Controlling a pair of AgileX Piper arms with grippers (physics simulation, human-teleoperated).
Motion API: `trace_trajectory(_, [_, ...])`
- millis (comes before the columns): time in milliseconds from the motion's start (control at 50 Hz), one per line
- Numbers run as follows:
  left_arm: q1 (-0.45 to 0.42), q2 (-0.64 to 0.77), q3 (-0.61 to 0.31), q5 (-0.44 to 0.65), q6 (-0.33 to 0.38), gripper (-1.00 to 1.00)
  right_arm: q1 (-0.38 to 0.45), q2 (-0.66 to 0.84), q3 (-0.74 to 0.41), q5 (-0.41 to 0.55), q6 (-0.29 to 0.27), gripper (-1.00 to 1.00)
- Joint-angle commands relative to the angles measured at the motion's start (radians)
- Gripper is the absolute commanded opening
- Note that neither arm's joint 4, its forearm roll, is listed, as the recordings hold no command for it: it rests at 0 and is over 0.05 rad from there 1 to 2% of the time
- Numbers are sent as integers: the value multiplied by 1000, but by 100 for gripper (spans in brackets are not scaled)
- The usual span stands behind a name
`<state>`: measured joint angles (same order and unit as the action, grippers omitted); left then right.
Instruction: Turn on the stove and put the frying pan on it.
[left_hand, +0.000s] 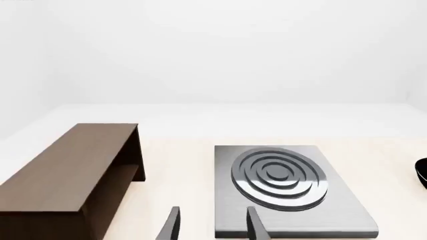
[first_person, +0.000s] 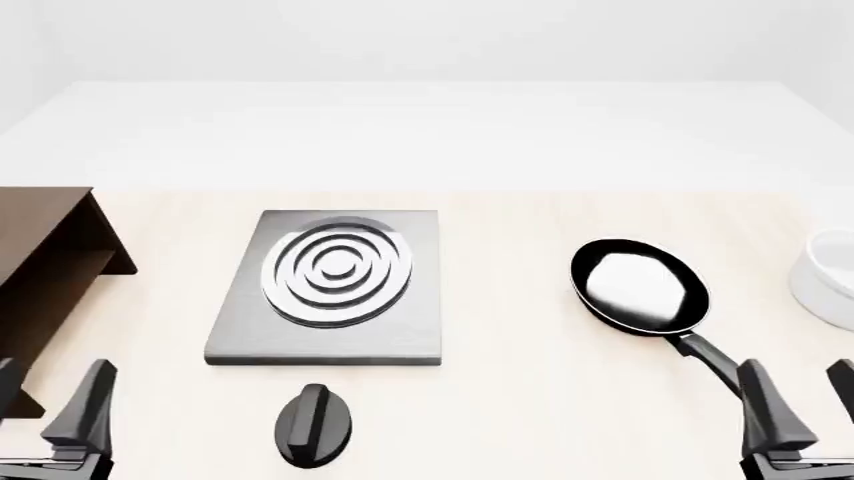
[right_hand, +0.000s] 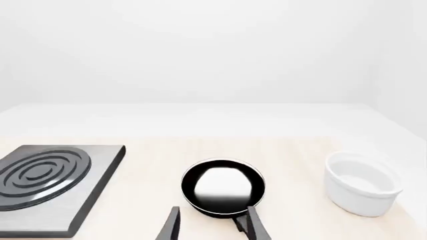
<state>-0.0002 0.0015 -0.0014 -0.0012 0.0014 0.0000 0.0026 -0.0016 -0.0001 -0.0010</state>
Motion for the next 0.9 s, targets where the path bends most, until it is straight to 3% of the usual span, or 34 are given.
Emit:
trace_trajectory(20, [-1,1,-3,-5,2,100,2,2,-3,1,-3,100])
trace_trajectory(300, [0,0,-3,-8,3,100,5,4,-3,-4,-9,100])
trace_trajectory(320, [0,398,-1,-399,2,100,5,5,-2,-5,-10,100])
trace_trajectory(340, [0,0,-4,-9,4,100,5,3,-2,-4,-10,100])
trace_trajectory(580, [-14,51,-67,45,12,100,6,4,-3,-5,-2,100])
trace_trajectory(640, [-95,127,-133,88,18,100,6,3,-3,-4,2,100])
trace_trajectory(680, [-121,132,-168,131,29,100,7,2,-3,-3,2,100])
trace_trajectory(700, [-106,200,-185,132,29,100,8,2,-3,-3,3,100])
trace_trajectory(740, [-164,153,-224,196,-4,100,9,1,-3,-4,5,100])
trace_trajectory(780, [-150,169,-259,243,8,100,8,2,-3,-5,10,100])
trace_trajectory(820, [-189,179,-294,286,-27,100,7,3,-3,-3,14,100])
trace_trajectory(900, [-233,216,-333,345,-9,100,7,3,-3,-2,19,100])
